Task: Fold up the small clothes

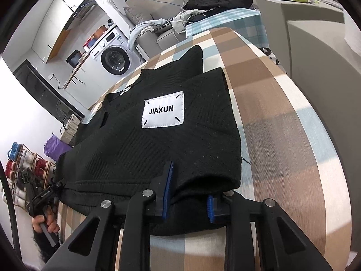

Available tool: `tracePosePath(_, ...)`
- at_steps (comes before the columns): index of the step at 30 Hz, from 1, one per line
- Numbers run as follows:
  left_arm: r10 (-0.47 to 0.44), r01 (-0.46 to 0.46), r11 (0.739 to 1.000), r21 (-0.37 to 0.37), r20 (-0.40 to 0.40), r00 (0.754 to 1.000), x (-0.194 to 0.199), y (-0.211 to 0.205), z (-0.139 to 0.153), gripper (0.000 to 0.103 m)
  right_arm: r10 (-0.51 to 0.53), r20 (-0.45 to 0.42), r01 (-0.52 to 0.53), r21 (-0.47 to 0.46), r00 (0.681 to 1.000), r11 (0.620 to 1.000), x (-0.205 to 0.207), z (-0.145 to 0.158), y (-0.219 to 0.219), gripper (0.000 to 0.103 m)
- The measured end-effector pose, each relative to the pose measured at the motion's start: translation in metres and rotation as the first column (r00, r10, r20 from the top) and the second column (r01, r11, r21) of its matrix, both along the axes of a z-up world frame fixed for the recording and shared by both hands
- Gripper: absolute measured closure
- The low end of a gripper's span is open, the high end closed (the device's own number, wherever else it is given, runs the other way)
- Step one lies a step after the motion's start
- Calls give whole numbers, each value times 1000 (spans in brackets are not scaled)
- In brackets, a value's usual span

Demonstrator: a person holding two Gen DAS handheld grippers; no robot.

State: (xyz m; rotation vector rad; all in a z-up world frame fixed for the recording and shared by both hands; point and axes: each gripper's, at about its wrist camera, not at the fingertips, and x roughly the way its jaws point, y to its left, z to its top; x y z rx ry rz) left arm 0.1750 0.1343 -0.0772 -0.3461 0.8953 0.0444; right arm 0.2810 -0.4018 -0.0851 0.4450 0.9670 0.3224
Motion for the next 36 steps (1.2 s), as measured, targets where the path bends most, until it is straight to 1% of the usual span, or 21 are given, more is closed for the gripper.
tracePosePath(5,8,-8,1000,9,3,1000,-20,0,1,83,3,-16,-3,4,1000,1000,-22,2,-2,79)
tracePosePath(9,6,-6,1000,23,7,1000,-24,-2,1,82,8,-19,-8,-7,1000,1000,-27,4,-1,79)
tracePosePath(11,17,-17,999,28,-1,1000,-27,0,1,78,-5,-24,5,-2,1000,1000,-25,3,-2,75)
tracePosePath(13,21,-21,999,24,3,1000,-32,2,7,76,-16,-41,16,14,999,1000,-21,2,-6,68)
tracePosePath(14,27,-27,999,25,10,1000,-35,4,9,70,-20,-48,21,28,999,999,-20,3,-8,66)
tracePosePath(15,30,-30,999,21,21,999,-39,5,13,65,-22,-46,24,38,999,999,-21,5,-9,61)
tracePosePath(19,29,-27,999,-25,84,996,-61,10,21,61,-34,-9,35,80,999,996,-28,13,-15,56)
tracePosePath(23,32,-27,999,-44,123,992,-65,10,31,61,-49,30,45,124,998,991,-27,21,-17,55)
tracePosePath(26,31,-22,997,-75,129,991,-63,9,33,60,-54,46,46,162,997,986,-25,23,-17,55)
tracePosePath(30,57,-45,993,-105,110,992,-50,12,29,60,-79,44,68,210,996,975,-27,22,-22,55)
tracePosePath(34,94,-83,989,-122,87,992,-37,17,25,61,-102,44,89,222,994,971,-29,20,-27,55)
tracePosePath(36,106,-94,986,-136,83,991,-34,19,25,67,-122,39,111,224,992,968,-26,20,-30,55)
